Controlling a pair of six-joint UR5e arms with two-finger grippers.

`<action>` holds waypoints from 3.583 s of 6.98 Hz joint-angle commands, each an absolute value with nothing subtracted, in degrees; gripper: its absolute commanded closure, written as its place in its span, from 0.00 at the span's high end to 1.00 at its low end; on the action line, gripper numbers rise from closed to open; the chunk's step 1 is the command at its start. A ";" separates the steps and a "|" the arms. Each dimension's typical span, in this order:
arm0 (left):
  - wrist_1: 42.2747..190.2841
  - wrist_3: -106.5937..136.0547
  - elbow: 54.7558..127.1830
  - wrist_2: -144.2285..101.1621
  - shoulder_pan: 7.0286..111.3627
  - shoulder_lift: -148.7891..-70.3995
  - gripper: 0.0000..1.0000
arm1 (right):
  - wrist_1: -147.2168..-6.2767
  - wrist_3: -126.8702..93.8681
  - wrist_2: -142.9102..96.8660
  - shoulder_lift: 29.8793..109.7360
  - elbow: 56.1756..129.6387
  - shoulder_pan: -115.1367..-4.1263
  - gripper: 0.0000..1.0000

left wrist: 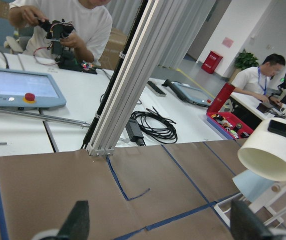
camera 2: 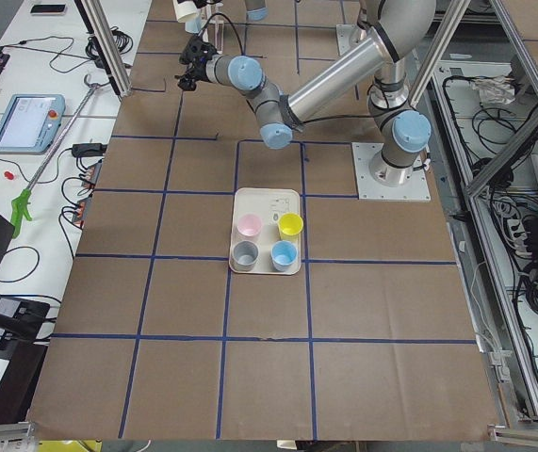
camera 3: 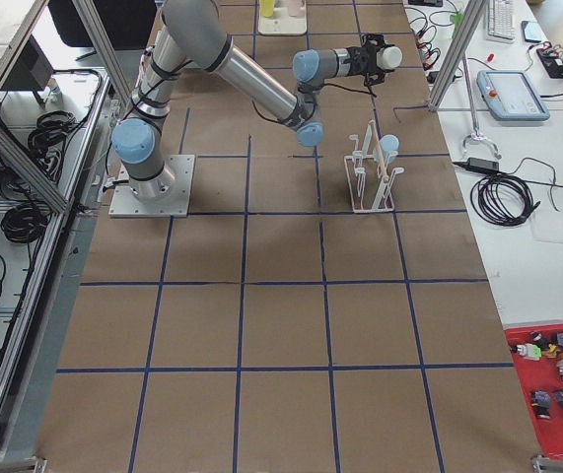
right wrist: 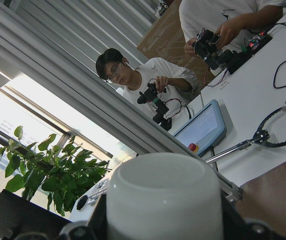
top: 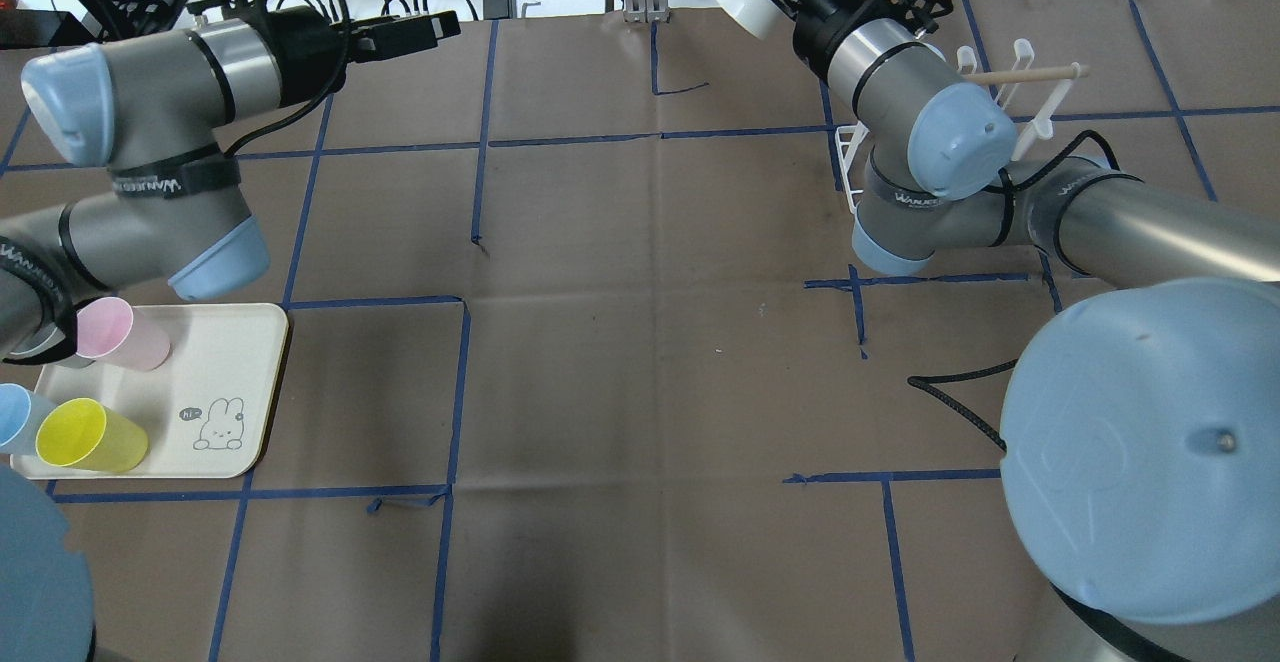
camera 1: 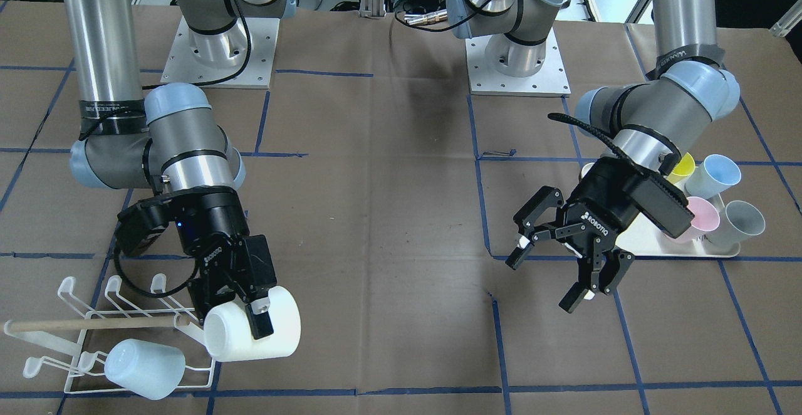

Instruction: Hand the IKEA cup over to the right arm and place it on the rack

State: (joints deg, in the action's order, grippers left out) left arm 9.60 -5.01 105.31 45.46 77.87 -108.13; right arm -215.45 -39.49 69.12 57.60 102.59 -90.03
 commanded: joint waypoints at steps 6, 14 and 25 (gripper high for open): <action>87.04 -4.05 87.45 87.79 86.57 -95.38 0.99 | -221.48 3.24 53.31 54.23 103.62 -66.92 0.25; 88.33 -3.08 93.86 89.82 88.77 -87.90 1.00 | -223.77 5.89 47.37 49.14 101.43 -62.14 0.25; 84.90 0.35 90.35 90.00 90.53 -91.76 1.00 | -223.86 5.10 45.26 46.05 101.87 -62.23 1.00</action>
